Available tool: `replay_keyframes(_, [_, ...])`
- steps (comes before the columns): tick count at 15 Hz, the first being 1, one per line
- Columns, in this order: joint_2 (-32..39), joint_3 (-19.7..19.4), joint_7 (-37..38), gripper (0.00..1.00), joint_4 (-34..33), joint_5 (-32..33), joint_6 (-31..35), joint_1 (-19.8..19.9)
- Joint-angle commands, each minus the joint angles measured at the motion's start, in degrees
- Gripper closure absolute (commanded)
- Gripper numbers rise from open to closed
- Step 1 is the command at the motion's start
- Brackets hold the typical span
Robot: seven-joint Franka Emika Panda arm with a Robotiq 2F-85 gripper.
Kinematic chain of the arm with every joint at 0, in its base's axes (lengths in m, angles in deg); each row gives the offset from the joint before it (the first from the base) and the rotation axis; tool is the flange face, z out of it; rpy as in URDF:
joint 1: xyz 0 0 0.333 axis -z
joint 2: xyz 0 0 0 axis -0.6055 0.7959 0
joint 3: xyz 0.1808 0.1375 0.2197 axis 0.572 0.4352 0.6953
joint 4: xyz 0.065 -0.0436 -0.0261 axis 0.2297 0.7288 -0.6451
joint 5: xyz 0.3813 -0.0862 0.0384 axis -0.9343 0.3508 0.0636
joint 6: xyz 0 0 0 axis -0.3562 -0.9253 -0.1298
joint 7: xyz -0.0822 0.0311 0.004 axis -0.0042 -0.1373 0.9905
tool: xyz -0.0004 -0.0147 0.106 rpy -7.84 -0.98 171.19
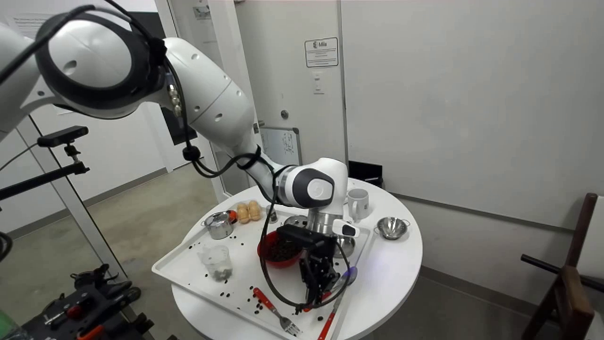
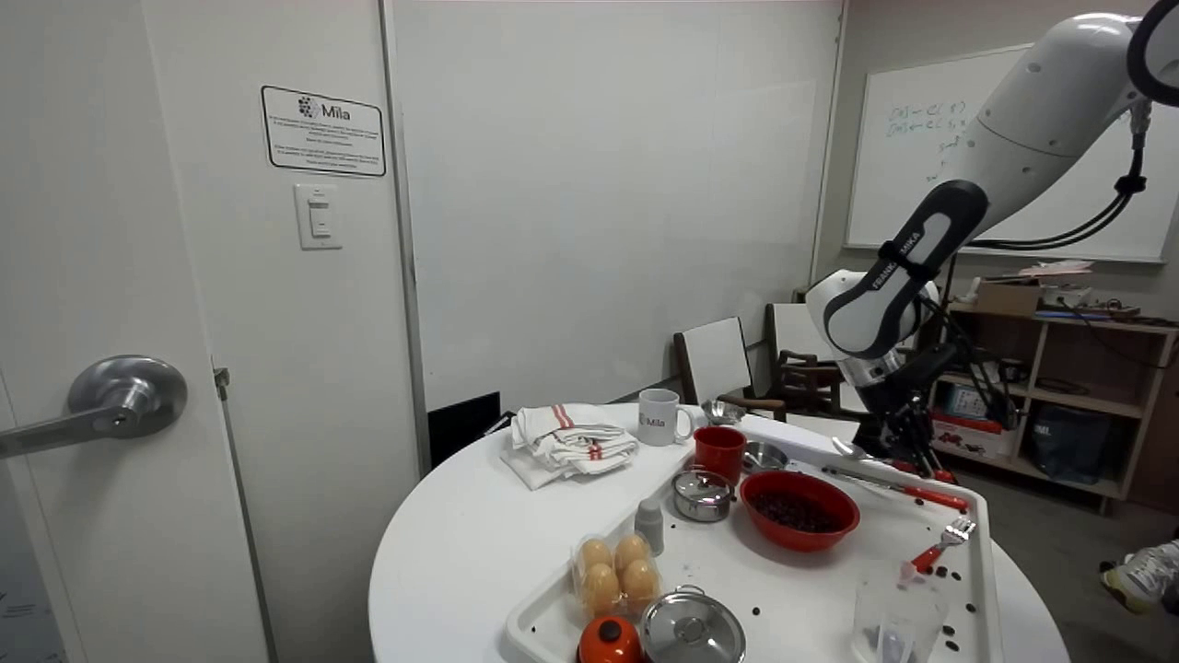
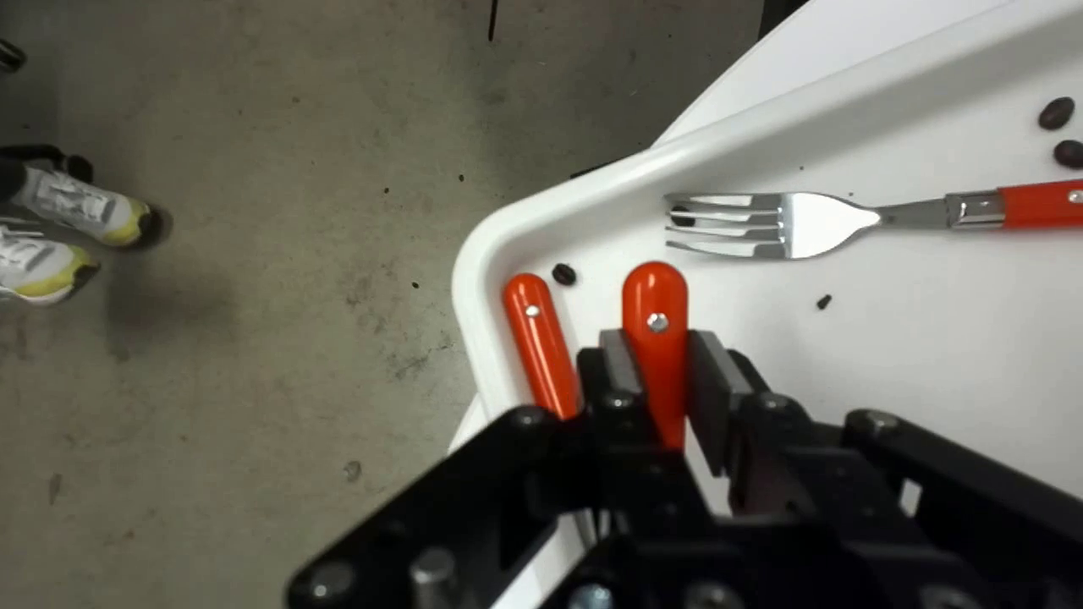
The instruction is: Pick the spoon and mix the contents of the bowl
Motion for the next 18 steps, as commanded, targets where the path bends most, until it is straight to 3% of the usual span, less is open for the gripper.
replay_keyframes(1, [-1.87, 4.63, -6.64, 0.93, 2.32, -0.23, 3.16, 4.57])
replay_keyframes(11, [2.67, 13.22, -22.12, 0.93, -4.41, -2.66, -0.66, 11.24])
replay_keyframes(18, [10.05, 14.56, -20.75, 0.94, -13.39, -5.44, -4.79, 11.05])
